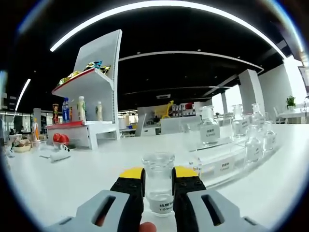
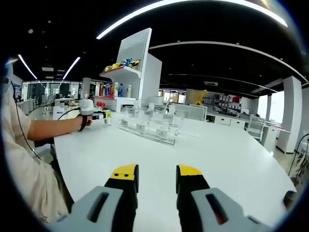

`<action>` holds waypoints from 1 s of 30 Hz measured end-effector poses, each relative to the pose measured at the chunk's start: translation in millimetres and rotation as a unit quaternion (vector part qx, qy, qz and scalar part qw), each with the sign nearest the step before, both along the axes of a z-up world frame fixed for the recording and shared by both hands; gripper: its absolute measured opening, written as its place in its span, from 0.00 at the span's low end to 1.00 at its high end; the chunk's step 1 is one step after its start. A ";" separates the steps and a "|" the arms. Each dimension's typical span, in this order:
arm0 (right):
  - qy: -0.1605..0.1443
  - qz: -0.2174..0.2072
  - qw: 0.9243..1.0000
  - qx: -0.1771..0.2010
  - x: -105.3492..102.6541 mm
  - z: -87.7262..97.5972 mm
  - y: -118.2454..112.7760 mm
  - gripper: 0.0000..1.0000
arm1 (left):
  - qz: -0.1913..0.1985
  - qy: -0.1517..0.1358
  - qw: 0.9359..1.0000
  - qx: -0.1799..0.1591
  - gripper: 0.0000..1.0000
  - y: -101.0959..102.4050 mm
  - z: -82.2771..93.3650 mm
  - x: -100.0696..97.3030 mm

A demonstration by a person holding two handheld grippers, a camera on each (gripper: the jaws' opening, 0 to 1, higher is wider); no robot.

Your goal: Identify the label on the chemical reagent bottle, grasp the chemical reagent bottle, and place it in the designated position on the reagent rack

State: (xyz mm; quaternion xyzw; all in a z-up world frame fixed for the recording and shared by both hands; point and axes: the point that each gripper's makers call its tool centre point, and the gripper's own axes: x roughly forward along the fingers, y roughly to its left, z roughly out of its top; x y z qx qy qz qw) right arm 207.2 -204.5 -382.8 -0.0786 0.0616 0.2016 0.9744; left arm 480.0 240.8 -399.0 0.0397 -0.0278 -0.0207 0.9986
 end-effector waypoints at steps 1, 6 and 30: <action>0.000 0.000 1.000 0.000 -0.1 0.0 0.2 0.31 | 0.000 0.000 1.000 0.000 0.23 -0.1 -0.1 0.0; 0.000 0.001 1.000 0.000 3.7 -0.3 -5.5 0.31 | -0.002 0.001 1.000 -0.002 0.22 -0.1 -0.5 0.1; 0.002 0.006 1.000 -0.001 12.4 -4.4 -19.6 0.31 | -0.017 0.008 1.000 -0.002 0.20 -1.4 -1.2 1.9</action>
